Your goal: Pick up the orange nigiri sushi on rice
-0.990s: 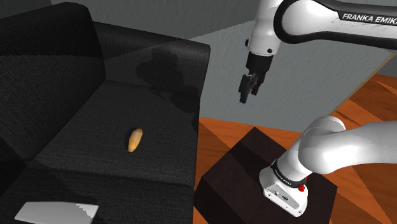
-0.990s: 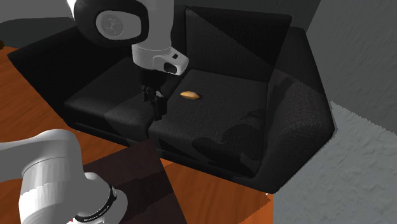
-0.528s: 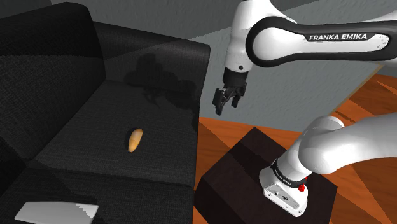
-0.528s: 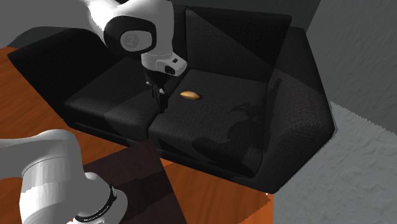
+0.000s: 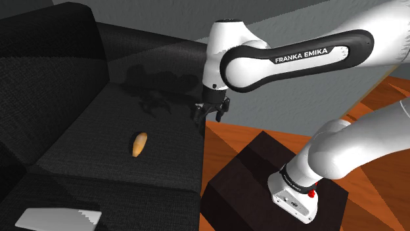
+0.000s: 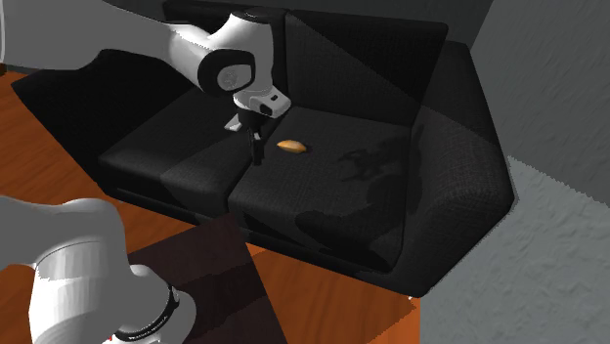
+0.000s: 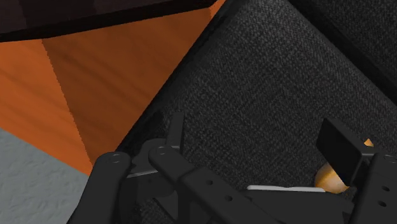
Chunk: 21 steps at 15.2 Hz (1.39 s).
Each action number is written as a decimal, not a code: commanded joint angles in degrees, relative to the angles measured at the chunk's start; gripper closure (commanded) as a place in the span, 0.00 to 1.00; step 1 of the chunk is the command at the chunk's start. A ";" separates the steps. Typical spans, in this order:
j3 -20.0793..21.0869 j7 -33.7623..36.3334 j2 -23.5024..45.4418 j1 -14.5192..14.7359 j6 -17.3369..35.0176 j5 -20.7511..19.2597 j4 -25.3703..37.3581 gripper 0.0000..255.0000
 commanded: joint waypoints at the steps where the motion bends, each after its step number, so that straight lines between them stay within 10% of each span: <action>1: 2.48 4.57 4.42 -0.41 3.37 -0.81 2.02 0.00; 10: 8.15 27.01 26.79 -0.82 14.52 -14.61 14.24 0.00; 21: 0.37 48.77 52.90 10.11 15.50 -31.22 38.89 0.00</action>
